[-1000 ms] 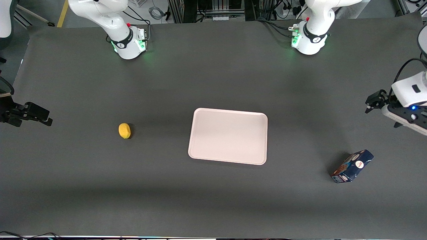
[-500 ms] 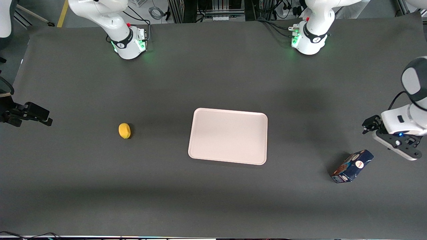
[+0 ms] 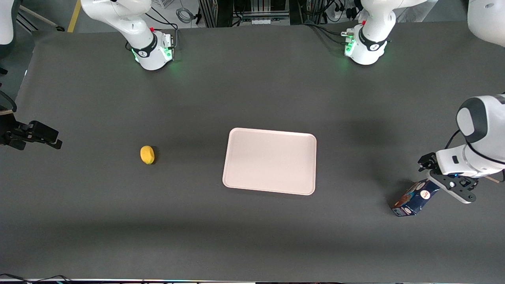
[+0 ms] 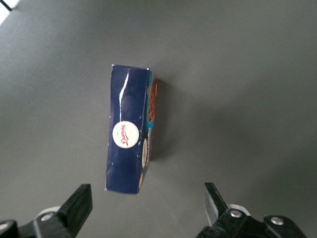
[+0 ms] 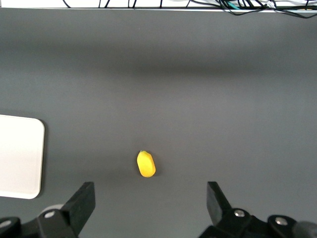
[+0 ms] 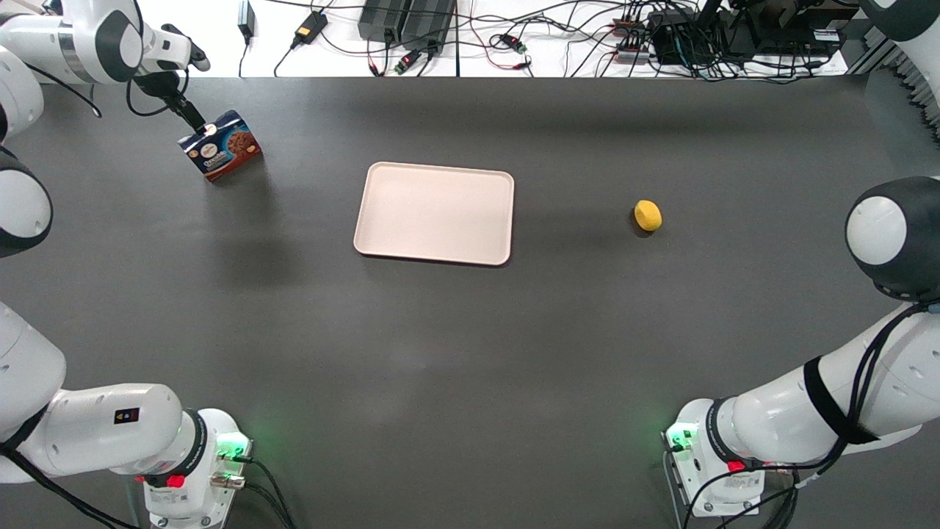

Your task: Place cookie box on tray

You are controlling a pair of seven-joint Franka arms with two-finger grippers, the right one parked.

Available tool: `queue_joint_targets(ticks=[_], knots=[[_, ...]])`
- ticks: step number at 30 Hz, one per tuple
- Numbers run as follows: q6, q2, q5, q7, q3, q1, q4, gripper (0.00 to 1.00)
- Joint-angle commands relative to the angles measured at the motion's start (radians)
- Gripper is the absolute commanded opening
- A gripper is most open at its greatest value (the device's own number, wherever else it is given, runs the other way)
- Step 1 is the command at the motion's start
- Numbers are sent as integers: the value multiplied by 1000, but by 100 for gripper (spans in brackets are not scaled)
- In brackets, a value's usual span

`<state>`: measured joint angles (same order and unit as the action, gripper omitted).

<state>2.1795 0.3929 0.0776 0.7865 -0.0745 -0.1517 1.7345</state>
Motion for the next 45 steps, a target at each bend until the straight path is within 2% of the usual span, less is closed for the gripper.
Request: queue_joint_targets(ticks=[1, 11, 24, 45], knots=[[36, 64, -2, 17, -4, -8, -26, 100], [128, 138, 5, 23, -4, -6, -44, 100], [131, 182, 5, 73, -4, -3, -107, 100], [200, 245, -12, 68, -2, -5, -93, 100]])
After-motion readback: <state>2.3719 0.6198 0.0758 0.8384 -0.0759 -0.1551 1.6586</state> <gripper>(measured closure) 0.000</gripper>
